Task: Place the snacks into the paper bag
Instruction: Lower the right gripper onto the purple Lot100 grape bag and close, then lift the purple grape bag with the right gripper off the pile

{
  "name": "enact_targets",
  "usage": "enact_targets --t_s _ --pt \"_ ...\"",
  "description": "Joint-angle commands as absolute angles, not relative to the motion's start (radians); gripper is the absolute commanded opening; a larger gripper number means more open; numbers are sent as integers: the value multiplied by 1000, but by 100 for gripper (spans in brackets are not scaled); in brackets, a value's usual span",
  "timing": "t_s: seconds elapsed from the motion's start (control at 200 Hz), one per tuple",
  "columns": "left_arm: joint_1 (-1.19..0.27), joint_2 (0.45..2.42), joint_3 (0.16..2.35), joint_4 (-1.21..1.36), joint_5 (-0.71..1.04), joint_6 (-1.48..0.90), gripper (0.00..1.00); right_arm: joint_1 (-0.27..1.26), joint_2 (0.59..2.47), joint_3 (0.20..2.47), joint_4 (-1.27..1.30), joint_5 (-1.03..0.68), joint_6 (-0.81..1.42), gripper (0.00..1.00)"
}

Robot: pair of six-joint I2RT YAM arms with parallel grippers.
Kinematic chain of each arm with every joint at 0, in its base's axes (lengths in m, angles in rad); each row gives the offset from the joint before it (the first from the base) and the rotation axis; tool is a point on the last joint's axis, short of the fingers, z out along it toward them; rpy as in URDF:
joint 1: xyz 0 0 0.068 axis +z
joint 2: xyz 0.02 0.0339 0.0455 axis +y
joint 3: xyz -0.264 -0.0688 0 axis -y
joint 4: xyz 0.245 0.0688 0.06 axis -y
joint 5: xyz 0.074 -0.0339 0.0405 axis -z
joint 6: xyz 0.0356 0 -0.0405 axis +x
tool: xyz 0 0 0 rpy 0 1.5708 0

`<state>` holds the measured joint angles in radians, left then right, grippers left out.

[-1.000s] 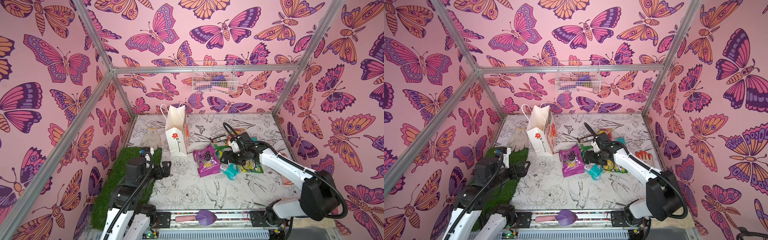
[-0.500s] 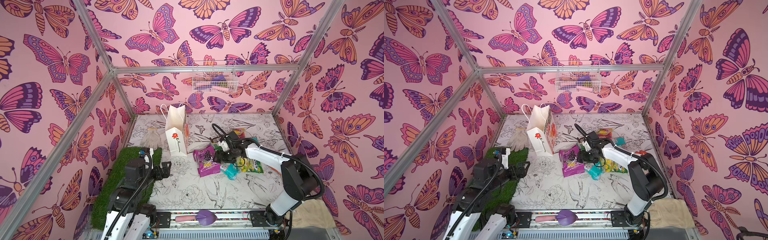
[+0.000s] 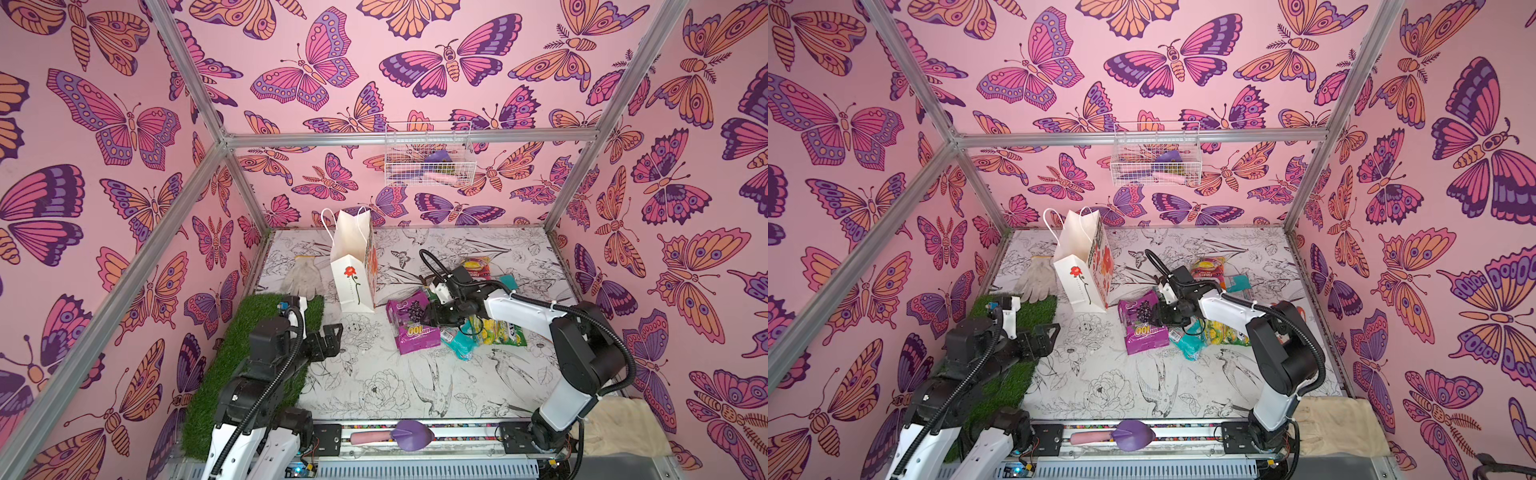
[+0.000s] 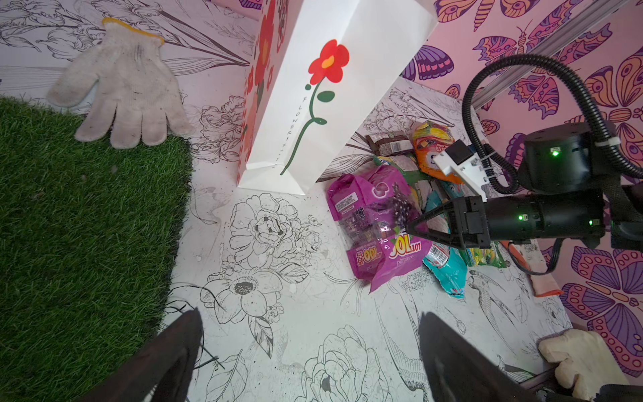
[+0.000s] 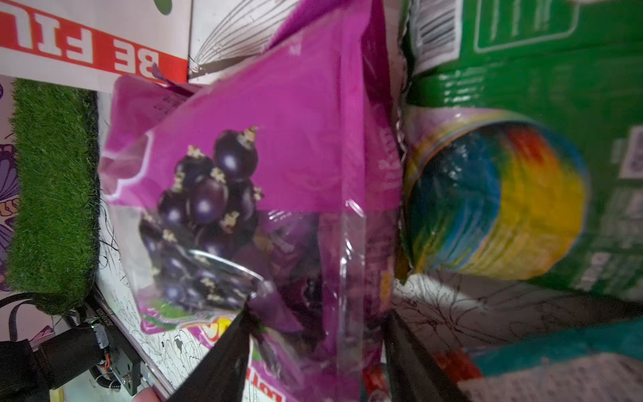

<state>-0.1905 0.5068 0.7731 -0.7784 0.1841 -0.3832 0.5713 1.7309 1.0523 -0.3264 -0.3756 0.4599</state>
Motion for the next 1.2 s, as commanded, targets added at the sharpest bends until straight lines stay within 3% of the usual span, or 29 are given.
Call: enact_targets --t_s 0.0,0.255,0.456,1.197 --pt "-196 505 760 -764 178 -384 98 601 1752 1043 -312 -368 457 50" --pt "-196 495 758 -764 176 -385 98 613 1735 1015 -305 -329 476 16" --pt "-197 494 758 -764 179 -385 98 620 1673 995 -302 -318 489 3" --pt "-198 487 758 -765 166 -387 99 621 1447 1105 -293 -363 516 0"
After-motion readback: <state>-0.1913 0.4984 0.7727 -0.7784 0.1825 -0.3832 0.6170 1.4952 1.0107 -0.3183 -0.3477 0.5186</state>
